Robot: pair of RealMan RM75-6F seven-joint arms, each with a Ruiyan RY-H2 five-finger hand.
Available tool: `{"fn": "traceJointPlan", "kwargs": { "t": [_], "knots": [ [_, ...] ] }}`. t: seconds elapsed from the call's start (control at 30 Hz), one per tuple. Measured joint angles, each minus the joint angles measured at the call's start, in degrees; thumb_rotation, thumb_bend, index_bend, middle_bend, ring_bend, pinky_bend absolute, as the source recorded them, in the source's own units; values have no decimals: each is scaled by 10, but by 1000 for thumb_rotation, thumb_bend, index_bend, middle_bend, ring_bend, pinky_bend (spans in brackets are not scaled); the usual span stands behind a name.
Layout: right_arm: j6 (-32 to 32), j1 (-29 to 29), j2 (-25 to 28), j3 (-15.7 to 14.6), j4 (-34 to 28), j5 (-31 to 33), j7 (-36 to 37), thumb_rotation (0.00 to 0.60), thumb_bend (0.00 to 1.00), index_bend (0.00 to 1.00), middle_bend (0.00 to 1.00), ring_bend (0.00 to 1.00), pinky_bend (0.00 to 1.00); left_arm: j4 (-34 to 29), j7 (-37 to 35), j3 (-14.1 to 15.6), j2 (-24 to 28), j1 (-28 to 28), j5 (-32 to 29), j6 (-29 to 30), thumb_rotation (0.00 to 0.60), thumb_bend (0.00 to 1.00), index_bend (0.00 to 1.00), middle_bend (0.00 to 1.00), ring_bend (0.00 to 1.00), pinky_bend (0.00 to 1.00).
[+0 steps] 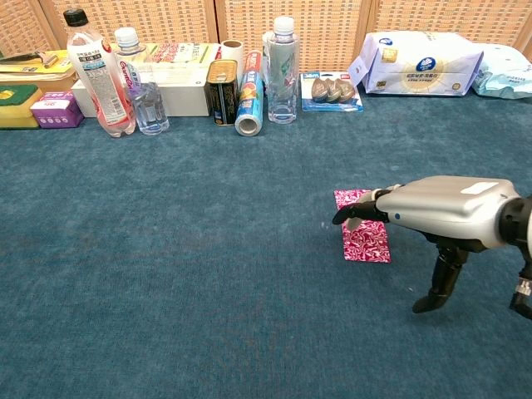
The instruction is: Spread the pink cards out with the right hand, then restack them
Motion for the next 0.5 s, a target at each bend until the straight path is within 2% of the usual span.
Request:
{"fn": "traceJointPlan", "kwargs": {
  "t": [0.17,0.5],
  "knots": [
    [-4,6,-5,4,14,10,10,600,0,85,159,35,7,0,0,0,0,-1,0,-2,600,47,0,0,0,0],
    [-3,9,1,-9,21,34,8,600,0,93,194,43,9,-3,2,2,0,-1,2,-3,600,47,0,0,0,0]
  ]
}}
